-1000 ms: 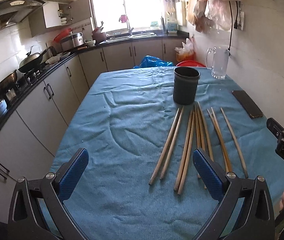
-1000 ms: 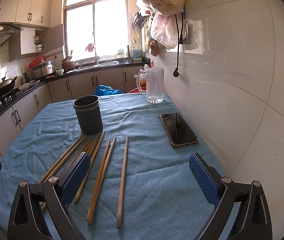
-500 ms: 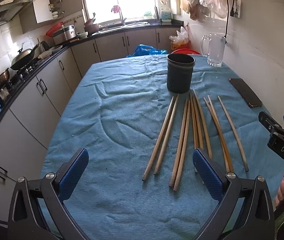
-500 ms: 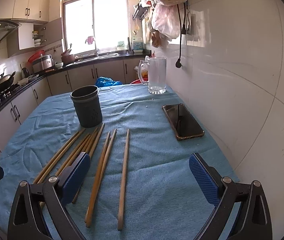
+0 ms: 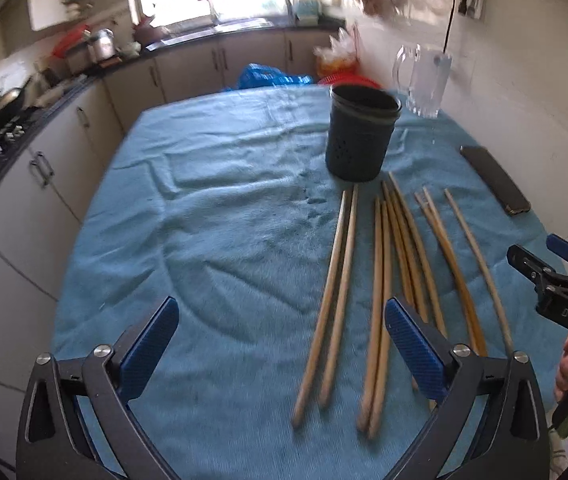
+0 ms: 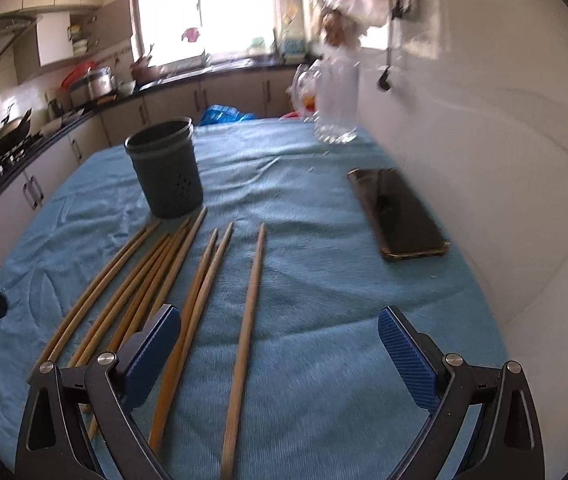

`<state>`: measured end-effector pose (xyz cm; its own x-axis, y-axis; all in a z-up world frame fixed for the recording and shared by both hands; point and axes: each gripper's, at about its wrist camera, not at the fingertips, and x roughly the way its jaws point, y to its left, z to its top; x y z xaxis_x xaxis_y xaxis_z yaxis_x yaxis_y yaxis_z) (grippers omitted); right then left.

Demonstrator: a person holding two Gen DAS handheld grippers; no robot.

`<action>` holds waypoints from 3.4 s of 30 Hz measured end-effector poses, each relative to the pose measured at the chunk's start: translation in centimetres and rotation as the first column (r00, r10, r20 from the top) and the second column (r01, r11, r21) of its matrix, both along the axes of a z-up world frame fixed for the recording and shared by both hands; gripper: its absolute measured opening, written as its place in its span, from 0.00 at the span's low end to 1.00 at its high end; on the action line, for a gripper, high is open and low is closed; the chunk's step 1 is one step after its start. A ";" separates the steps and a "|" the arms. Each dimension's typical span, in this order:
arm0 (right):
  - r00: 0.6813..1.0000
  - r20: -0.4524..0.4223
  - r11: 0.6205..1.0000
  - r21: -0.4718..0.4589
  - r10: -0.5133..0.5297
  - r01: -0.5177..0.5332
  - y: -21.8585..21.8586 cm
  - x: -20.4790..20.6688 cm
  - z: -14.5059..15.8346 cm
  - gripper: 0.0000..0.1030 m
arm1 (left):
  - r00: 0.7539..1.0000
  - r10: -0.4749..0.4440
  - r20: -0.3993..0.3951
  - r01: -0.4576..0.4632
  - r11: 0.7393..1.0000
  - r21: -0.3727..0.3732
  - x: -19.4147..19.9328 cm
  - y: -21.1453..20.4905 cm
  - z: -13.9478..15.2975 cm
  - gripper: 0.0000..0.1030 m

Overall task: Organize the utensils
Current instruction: 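Close the left gripper on one wooden chopstick, then lift the chopstick and carry it over the dark utensil cup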

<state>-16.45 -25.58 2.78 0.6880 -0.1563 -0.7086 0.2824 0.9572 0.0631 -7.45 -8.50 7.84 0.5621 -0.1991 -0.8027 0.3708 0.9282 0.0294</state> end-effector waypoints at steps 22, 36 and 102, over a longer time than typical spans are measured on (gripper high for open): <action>0.977 -0.196 0.990 0.125 0.086 -0.062 -2.8 9.6 -4.3 0.30 | 0.964 -0.157 -0.213 0.149 0.987 -0.053 10.3 -5.5 -6.3 0.08; 0.945 -0.319 0.995 0.094 0.072 -0.044 -3.2 13.7 -4.0 0.29 | 0.950 -0.147 -0.276 0.132 0.989 -0.071 13.9 -6.1 -6.0 0.07; 0.888 0.456 0.989 0.100 0.055 -0.112 -0.4 14.4 22.9 0.06 | 0.962 0.024 0.273 0.073 0.938 -0.340 15.8 -7.8 18.9 0.06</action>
